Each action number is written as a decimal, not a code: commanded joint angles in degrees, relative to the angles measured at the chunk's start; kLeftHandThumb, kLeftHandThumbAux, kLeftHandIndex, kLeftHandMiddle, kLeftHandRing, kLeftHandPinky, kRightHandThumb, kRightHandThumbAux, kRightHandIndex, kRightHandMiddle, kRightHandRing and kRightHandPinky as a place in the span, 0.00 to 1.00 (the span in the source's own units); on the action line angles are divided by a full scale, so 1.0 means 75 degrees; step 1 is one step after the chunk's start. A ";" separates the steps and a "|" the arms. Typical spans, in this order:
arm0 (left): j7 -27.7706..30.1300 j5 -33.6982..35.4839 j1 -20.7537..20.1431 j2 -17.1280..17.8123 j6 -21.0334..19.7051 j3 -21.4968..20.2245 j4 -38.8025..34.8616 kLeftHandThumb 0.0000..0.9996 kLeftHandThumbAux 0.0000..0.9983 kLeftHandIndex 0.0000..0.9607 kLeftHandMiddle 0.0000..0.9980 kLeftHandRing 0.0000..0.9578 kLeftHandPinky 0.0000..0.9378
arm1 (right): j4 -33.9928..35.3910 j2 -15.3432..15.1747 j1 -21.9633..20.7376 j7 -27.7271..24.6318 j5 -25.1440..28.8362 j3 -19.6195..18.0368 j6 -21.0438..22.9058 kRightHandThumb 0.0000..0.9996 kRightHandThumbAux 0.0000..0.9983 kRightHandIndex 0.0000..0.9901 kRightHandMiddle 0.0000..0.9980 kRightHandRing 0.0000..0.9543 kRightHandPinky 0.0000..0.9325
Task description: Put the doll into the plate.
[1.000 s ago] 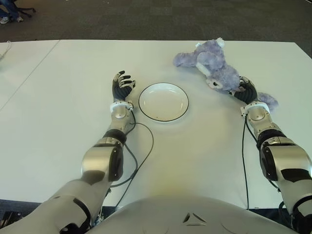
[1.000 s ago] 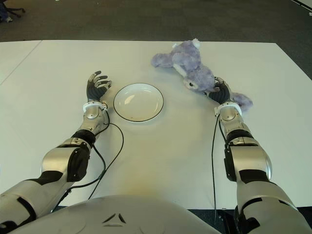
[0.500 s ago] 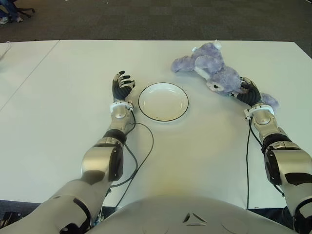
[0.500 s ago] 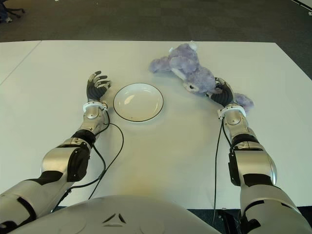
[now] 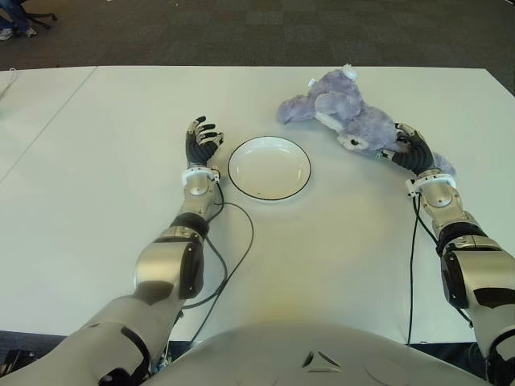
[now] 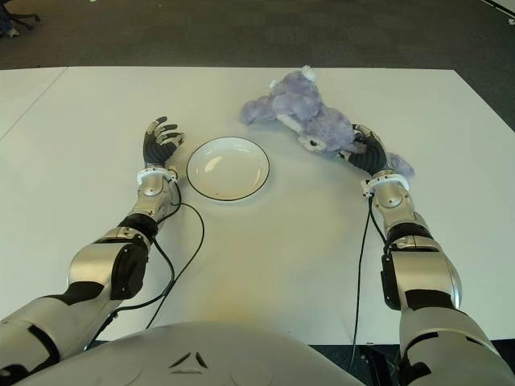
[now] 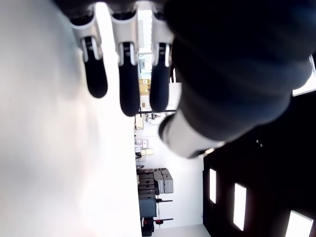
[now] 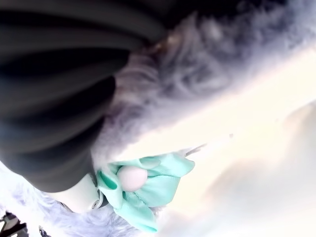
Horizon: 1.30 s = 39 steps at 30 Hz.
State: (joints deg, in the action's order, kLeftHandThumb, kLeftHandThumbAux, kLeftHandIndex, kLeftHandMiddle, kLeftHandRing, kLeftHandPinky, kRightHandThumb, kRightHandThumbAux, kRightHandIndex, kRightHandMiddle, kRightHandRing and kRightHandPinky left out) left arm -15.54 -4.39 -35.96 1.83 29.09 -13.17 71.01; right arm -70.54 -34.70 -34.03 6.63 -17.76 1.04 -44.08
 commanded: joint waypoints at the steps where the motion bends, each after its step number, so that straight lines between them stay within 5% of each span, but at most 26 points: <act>1: 0.0109 0.0092 0.1247 -0.0357 -0.0823 -0.0095 0.0897 0.38 0.93 0.23 0.34 0.37 0.40 | 0.0281 -0.0224 0.0027 0.0337 -0.0086 0.0030 -0.0381 0.70 0.72 0.44 0.85 0.89 0.87; 20: 0.0095 0.0112 0.1242 -0.0347 -0.0852 -0.0120 0.0902 0.36 0.92 0.22 0.34 0.37 0.41 | 0.0832 -0.0370 0.0010 0.1641 -0.0338 -0.0006 -0.0991 0.70 0.72 0.44 0.87 0.91 0.89; 39: 0.0125 0.0110 0.1252 -0.0345 -0.0785 -0.0116 0.0899 0.37 0.93 0.22 0.33 0.37 0.39 | 0.0891 -0.0235 0.0025 0.0937 0.0338 -0.0321 -0.1069 0.70 0.72 0.44 0.86 0.90 0.88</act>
State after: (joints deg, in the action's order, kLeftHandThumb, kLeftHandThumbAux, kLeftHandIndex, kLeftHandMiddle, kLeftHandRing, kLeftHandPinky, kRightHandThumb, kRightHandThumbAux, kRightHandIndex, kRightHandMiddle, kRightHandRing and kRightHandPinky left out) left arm -15.54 -4.41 -35.97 1.83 29.09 -13.16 71.01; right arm -64.68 -37.21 -33.96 14.35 -16.95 -0.43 -51.48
